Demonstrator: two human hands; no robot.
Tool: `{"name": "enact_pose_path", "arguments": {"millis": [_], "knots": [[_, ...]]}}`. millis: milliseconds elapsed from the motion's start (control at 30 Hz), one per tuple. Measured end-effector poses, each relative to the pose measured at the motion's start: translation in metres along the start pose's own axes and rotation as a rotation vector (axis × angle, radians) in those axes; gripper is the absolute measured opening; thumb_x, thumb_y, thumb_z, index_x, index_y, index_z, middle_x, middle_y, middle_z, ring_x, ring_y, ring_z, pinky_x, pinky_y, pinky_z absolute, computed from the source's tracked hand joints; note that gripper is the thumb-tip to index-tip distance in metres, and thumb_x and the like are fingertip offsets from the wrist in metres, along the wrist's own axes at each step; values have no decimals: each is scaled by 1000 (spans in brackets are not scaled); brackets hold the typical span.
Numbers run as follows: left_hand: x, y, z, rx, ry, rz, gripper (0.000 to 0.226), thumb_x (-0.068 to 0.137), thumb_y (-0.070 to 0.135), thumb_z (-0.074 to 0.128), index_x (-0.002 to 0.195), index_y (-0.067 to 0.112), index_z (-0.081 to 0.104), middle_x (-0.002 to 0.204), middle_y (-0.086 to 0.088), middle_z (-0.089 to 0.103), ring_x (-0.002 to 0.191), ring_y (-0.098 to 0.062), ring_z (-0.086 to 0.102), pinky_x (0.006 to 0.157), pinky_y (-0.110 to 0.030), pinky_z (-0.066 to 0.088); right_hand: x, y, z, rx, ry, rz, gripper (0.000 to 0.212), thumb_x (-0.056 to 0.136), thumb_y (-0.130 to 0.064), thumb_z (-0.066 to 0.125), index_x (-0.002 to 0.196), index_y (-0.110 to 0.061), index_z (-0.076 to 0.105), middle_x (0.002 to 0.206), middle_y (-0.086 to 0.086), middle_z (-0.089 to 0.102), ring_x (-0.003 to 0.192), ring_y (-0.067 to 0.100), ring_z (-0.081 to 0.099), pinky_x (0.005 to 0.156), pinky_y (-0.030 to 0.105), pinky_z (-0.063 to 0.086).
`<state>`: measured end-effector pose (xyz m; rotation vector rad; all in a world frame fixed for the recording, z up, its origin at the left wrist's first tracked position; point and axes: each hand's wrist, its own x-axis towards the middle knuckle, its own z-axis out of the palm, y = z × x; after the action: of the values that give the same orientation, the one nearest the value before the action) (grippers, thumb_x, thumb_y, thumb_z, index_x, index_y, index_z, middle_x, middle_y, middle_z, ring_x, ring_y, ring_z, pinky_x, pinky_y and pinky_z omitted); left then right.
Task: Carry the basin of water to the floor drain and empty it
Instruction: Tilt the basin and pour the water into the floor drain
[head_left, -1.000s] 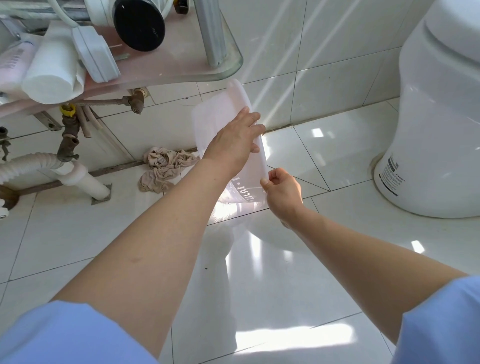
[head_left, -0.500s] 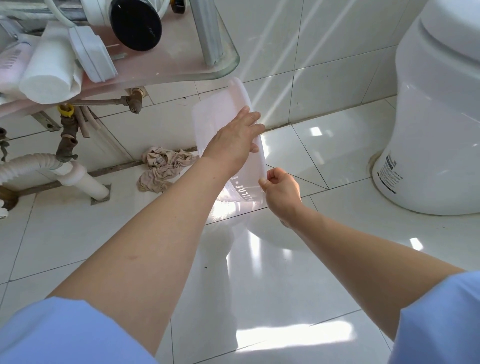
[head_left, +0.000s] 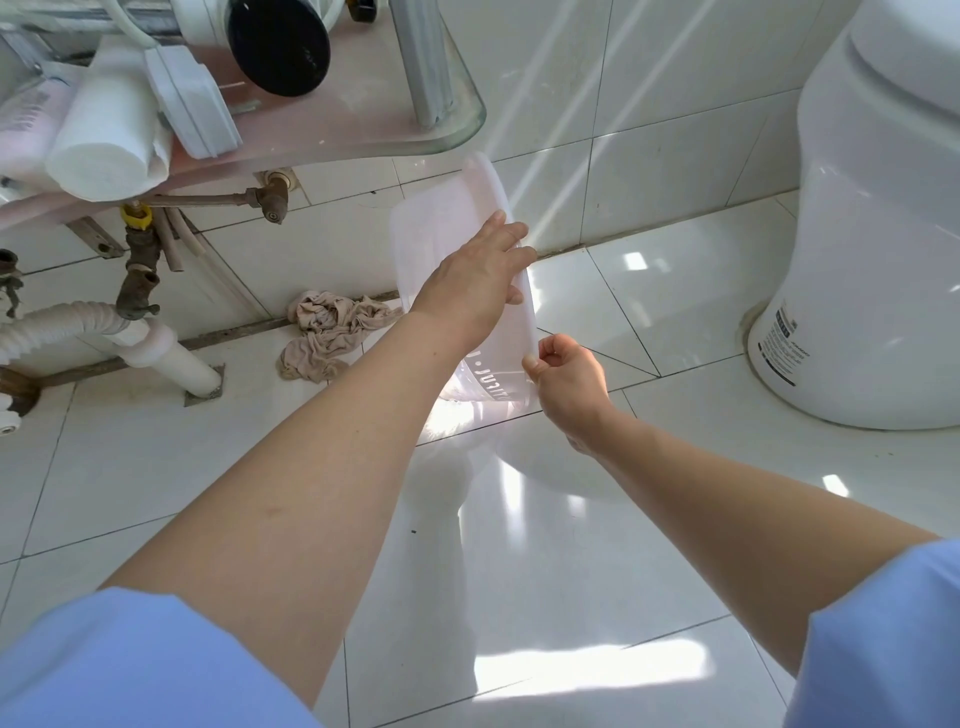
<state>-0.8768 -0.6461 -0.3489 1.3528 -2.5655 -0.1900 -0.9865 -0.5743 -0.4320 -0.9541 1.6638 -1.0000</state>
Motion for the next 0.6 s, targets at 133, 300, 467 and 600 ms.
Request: {"name": "enact_pose_path", "arguments": {"millis": [133, 300, 467, 600], "knots": [[-1, 0, 0, 5, -7, -16, 42, 91, 2, 52, 131, 14, 48, 152, -1, 30, 145, -15, 12, 101, -31, 32, -1, -1, -1, 11, -9, 1, 21, 87, -17, 55, 67, -21, 49, 66, -4, 48, 53, 13, 40, 42, 19, 33], [-5, -2, -1, 31, -20, -39, 40, 91, 9, 53, 131, 13, 48, 152, -2, 29, 145, -17, 12, 105, -38, 31, -2, -2, -2, 5, -22, 2, 22, 88, -17, 55, 67, -22, 49, 67, -5, 49, 54, 13, 41, 43, 18, 33], [-15, -5, -2, 119, 21, -36, 38, 90, 17, 55, 127, 12, 51, 148, -4, 35, 143, -22, 15, 105, -41, 30, -4, -2, -4, -7, -39, -12, 23, 88, -15, 56, 66, -23, 49, 65, -6, 47, 55, 13, 40, 48, 22, 33], [-23, -11, -6, 132, 21, -66, 35, 89, 18, 57, 123, 11, 54, 140, -5, 43, 143, -26, 16, 107, -39, 28, -6, -5, -8, -61, -53, -50, 23, 87, -14, 58, 67, -22, 48, 65, -6, 48, 52, 12, 38, 39, 12, 33]]}}
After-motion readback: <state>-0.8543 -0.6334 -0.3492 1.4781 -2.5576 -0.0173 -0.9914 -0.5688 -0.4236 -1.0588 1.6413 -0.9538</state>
